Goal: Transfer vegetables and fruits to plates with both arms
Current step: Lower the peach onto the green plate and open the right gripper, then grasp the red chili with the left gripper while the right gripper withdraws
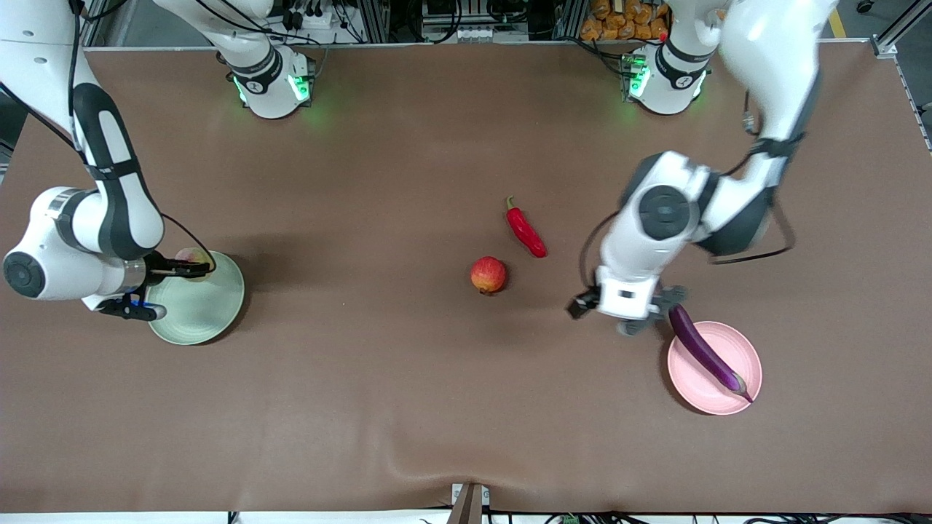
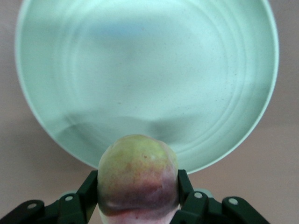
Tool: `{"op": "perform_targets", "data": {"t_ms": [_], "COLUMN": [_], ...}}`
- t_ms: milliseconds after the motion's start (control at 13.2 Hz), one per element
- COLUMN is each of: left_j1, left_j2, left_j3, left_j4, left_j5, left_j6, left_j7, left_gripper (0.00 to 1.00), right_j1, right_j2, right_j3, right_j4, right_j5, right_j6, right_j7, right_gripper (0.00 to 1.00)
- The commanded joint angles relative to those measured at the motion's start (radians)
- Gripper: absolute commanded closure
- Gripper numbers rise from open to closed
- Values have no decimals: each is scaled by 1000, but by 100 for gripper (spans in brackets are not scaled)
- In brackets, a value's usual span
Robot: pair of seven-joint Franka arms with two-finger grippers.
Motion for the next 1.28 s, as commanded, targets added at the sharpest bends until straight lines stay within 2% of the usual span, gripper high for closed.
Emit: {"op": "perform_targets", "data": {"t_ms": [0, 75, 151, 302, 453, 604, 755, 1208], "left_j1": [93, 131, 164, 211, 248, 261, 259, 250], "left_j2": [-81, -105, -119, -135, -135, -153, -170, -185], "left_j3": [-9, -13, -14, -16, -17, -17, -19, -8], "left_j4": [20, 35, 59, 141, 216, 221, 221, 221], "left_j5": [3, -5, -10, -10, -11, -13, -14, -80], "left_j6": [-106, -151, -204, -309, -399, -410, -422, -426], "left_j7": [150, 197, 214, 265, 392, 431, 432, 442], "left_gripper": [0, 0, 0, 0, 0, 0, 0, 0], "right_j1": [-19, -22, -21, -21, -12, 8, 53, 278], "right_j2": [-25, -20, -21, -21, -21, -21, -21, -20], "right_j3": [21, 21, 21, 22, 24, 27, 29, 29], "right_j4": [-59, -53, -44, 2, 95, 210, 279, 335], "right_j5": [-13, -11, -11, -7, 1, 47, 102, 291], "right_j6": [67, 65, 55, -14, -146, -314, -402, -389], "right_j7": [-18, -18, -17, -6, -4, 18, 191, 671], "right_gripper": [89, 28, 0, 0, 0, 0, 0, 0]}}
